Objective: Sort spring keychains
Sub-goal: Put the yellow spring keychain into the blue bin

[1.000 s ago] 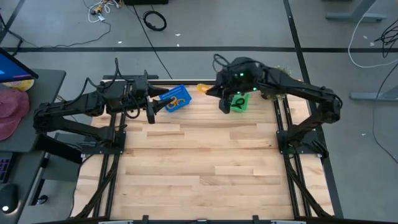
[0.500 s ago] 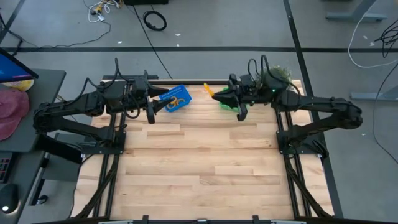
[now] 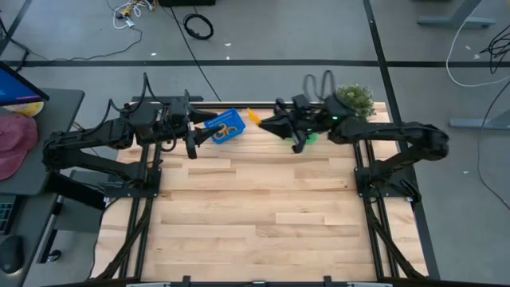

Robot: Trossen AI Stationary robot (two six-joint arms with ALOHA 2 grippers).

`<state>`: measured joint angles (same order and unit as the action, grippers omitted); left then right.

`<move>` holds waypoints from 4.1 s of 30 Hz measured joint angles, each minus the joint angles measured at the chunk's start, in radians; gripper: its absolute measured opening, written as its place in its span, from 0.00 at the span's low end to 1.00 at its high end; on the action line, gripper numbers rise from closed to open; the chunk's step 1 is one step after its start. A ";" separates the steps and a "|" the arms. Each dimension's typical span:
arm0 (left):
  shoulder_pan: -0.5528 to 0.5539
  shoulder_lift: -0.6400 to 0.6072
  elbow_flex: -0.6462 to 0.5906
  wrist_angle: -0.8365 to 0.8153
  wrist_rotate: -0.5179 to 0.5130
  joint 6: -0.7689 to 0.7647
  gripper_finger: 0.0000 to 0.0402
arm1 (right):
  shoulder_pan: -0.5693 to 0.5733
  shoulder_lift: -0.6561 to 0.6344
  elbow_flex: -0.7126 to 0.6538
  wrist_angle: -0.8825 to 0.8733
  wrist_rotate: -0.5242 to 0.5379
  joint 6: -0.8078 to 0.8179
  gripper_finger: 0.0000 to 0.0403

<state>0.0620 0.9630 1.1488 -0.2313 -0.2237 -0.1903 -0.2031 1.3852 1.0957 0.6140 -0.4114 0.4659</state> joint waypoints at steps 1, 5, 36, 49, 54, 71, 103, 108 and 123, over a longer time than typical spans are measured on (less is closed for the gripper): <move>0.000 0.000 0.000 0.002 0.000 0.001 0.56 | 0.003 0.032 0.028 -0.001 -0.019 0.001 0.02; 0.000 0.000 0.000 0.005 0.010 0.025 0.56 | 0.019 0.161 0.187 -0.002 -0.114 0.006 0.02; 0.000 0.084 0.000 0.281 0.203 0.125 0.40 | 0.030 0.277 0.334 -0.034 -0.206 0.057 0.02; 0.000 0.084 0.000 0.280 0.202 0.127 0.06 | 0.030 0.277 0.334 -0.053 -0.207 0.063 0.08; 0.000 0.076 0.000 0.269 0.202 0.127 0.10 | 0.023 0.253 0.334 -0.098 -0.243 0.094 0.25; 0.000 -0.156 0.000 -0.123 0.091 0.076 0.07 | 0.026 -0.075 0.334 -0.753 -0.111 -0.123 0.43; 0.147 0.209 0.093 0.129 -0.636 0.202 0.07 | 0.039 -0.106 0.334 -0.812 0.108 -0.188 0.41; 0.322 0.320 0.303 -0.120 -0.459 0.140 0.07 | 0.040 -0.106 0.334 -0.815 0.108 -0.185 0.41; 0.627 0.723 0.780 -0.699 -0.074 0.152 0.07 | 0.040 -0.106 0.334 -0.820 0.108 -0.161 0.41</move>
<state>0.6888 1.6856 1.9292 -0.9308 -0.2977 -0.0380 -0.1635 1.2797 1.4296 -0.2061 -0.3038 0.3054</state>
